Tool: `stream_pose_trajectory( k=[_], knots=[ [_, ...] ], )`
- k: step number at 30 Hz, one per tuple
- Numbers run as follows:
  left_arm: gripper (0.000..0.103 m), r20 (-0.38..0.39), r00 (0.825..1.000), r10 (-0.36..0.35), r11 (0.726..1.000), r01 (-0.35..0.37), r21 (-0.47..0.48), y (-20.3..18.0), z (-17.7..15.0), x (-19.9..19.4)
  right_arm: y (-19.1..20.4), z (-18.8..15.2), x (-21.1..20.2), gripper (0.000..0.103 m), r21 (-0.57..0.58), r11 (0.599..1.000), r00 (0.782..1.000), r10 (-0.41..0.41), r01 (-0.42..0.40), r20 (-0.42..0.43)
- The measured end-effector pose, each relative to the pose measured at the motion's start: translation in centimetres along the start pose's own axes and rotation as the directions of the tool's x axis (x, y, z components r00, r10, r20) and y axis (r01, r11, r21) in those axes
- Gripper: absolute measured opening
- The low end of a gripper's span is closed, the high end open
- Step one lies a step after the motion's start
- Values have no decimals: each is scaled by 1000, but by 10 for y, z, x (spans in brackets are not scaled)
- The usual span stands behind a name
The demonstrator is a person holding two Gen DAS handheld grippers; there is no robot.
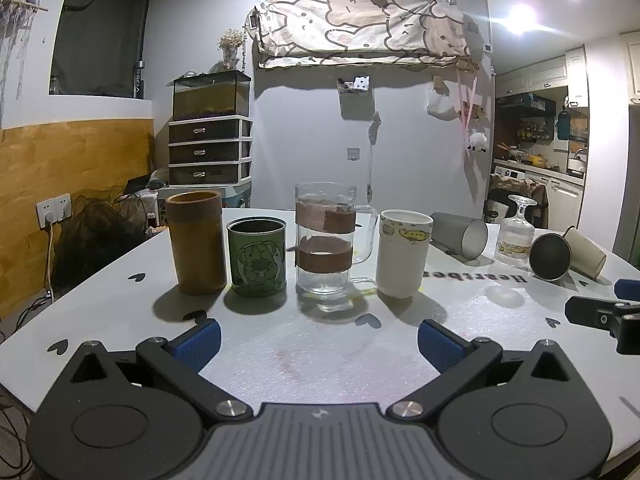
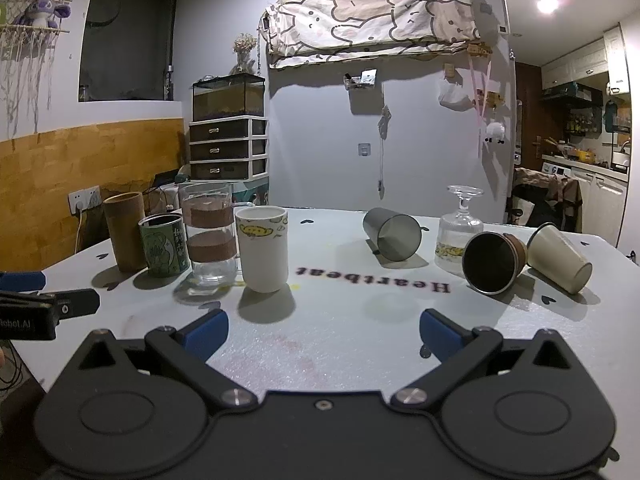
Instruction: Flip cup upright
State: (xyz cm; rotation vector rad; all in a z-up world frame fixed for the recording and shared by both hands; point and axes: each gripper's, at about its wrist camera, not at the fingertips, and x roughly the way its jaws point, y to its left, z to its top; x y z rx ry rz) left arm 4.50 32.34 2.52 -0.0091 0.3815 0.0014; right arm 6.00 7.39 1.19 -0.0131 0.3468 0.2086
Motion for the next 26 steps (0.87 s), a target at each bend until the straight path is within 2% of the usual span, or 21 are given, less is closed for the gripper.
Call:
stream_pose_trajectory(
  k=[26],
  knots=[
    [103,-2,1000,2,1000,-2,4,1,0,0,1,0,0,103,1,1000,1000,0,0,-1]
  ],
)
